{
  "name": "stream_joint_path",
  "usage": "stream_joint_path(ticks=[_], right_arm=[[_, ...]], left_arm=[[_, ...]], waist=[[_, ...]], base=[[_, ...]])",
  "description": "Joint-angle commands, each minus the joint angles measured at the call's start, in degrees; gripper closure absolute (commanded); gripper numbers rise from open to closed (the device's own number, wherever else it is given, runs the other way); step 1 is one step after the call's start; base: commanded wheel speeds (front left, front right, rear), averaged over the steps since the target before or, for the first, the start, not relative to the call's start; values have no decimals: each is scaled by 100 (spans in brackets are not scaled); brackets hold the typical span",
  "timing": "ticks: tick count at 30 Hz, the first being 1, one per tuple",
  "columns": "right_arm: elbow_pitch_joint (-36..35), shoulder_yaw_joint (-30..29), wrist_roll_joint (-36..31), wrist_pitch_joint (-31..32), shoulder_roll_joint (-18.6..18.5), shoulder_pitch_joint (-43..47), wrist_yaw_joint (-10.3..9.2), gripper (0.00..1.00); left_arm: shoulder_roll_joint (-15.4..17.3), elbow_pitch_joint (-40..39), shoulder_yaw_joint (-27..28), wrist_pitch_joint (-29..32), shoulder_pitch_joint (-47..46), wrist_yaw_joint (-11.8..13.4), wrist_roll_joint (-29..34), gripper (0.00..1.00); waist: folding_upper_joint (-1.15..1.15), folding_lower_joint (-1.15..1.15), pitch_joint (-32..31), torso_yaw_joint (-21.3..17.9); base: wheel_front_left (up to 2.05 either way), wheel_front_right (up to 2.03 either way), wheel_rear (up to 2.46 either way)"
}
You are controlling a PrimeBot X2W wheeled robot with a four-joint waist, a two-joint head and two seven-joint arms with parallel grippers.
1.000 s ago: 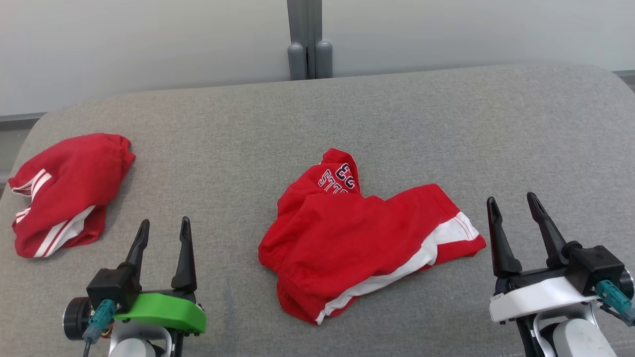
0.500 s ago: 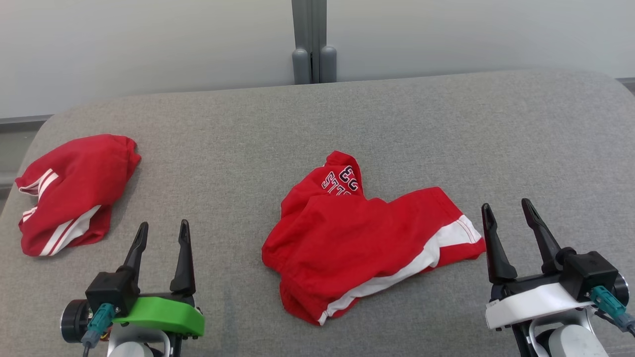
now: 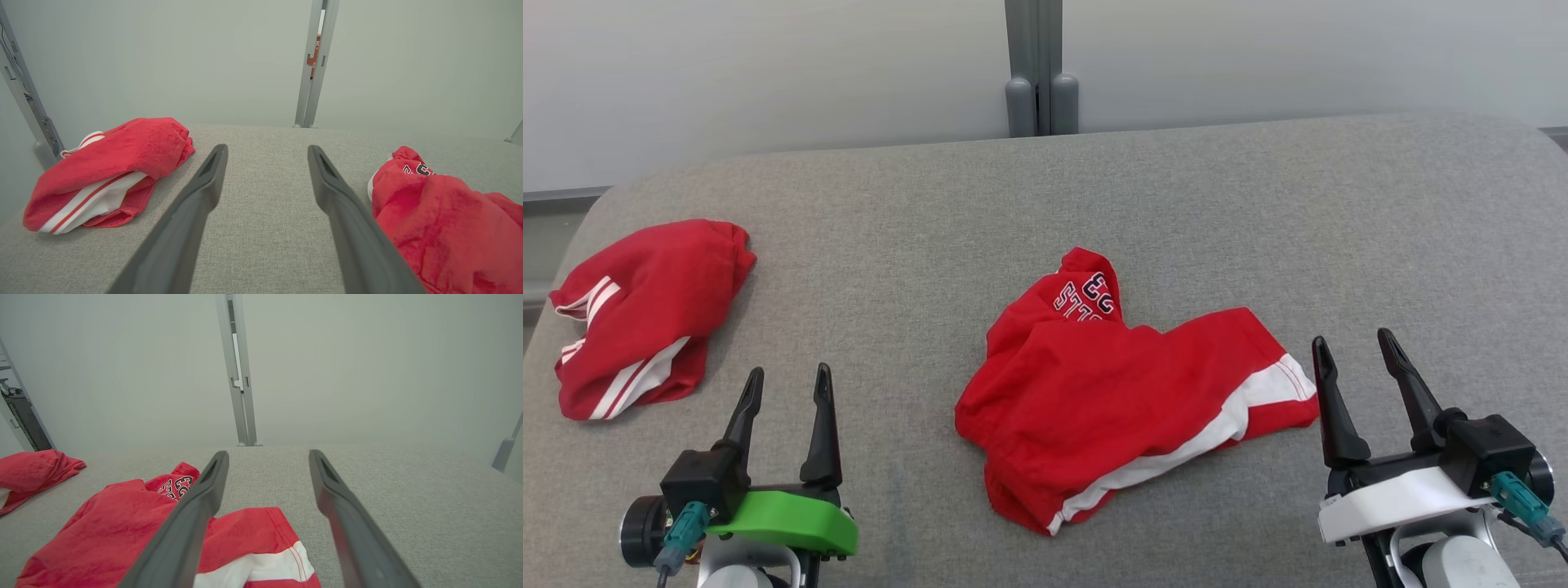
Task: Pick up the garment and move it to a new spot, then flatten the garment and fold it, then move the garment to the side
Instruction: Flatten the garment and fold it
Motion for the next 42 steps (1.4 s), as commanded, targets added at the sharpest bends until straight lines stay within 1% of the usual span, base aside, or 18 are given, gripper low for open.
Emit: stream_joint_path(ticks=[1,16,24,32,42], right_arm=[[10,-7,-30,-17,-2,43,-8,0],[38,-14,-57,-17,34,31,-8,0],[89,-22,-76,-17,23,-81,-8,0],[400,-144,-151,-18,-75,-252,-8,0],[1197,-217,-238,-18,-239,-624,-8,0]], left_arm=[[12,7,7,-4,86,-6,37,0],[12,18,-4,-4,88,-3,44,0],[13,84,-210,-4,73,-21,-18,0],[12,266,-691,-4,70,-42,-64,0],[13,637,-1828,-4,232,-90,-91,0]], waist=[[0,0,-4,5],[0,0,-29,68],[0,0,26,98],[0,0,132,166],[0,0,206,205]], base=[[0,0,0],[0,0,0],[0,0,0],[0,0,0],[0,0,0]])
